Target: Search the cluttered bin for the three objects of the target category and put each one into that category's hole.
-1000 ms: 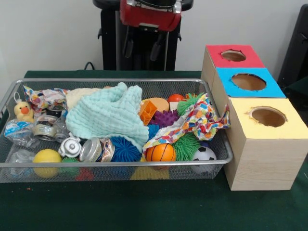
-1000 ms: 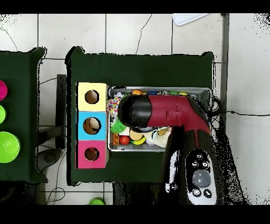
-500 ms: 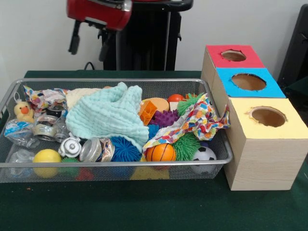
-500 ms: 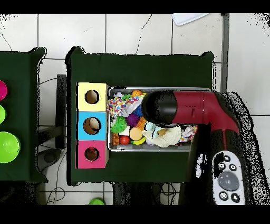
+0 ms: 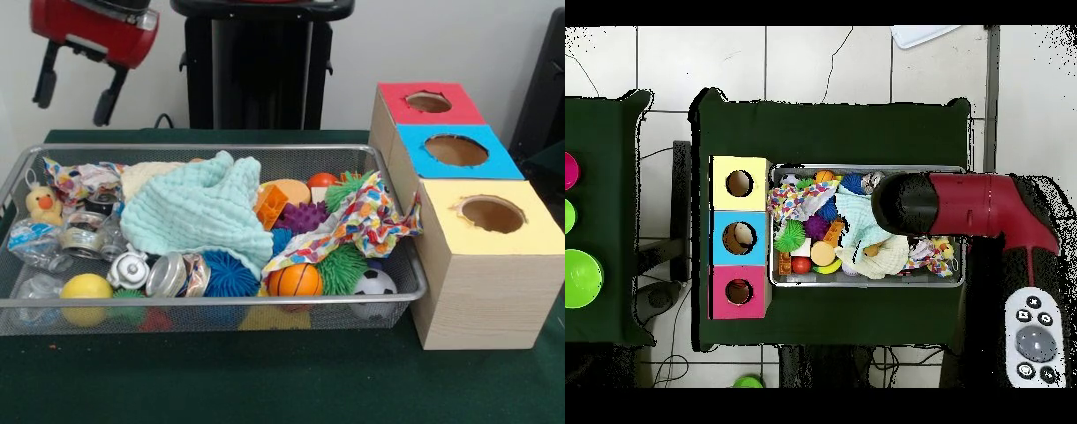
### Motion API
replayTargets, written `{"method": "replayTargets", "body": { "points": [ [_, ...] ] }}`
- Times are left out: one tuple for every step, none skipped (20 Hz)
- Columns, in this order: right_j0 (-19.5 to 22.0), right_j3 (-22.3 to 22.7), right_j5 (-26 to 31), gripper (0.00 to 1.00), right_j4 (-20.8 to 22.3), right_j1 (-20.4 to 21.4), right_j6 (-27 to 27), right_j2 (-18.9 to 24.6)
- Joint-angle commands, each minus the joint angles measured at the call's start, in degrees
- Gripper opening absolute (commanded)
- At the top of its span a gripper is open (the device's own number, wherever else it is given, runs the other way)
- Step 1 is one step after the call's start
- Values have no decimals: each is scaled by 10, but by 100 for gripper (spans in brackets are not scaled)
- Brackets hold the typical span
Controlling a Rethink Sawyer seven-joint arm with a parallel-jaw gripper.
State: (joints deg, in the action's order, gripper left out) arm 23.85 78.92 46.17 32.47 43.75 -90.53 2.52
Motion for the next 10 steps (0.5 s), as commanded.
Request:
{"method": "replayTargets", "body": {
  "points": [
    [20,-8,-43,100,57,-45,124,62],
    [20,-10,-45,100,58,-49,116,60],
    [21,-8,-48,100,58,-53,110,60],
    [24,-8,-43,100,53,-59,108,63],
    [26,-4,-41,100,48,-63,107,66],
    [27,-5,-40,100,46,-70,106,68],
    [26,-3,-39,100,45,-74,97,66],
    [25,1,-47,100,44,-78,86,65],
    [22,4,-51,100,45,-81,75,61],
    [20,7,-55,100,44,-85,64,58]
  ]
}}
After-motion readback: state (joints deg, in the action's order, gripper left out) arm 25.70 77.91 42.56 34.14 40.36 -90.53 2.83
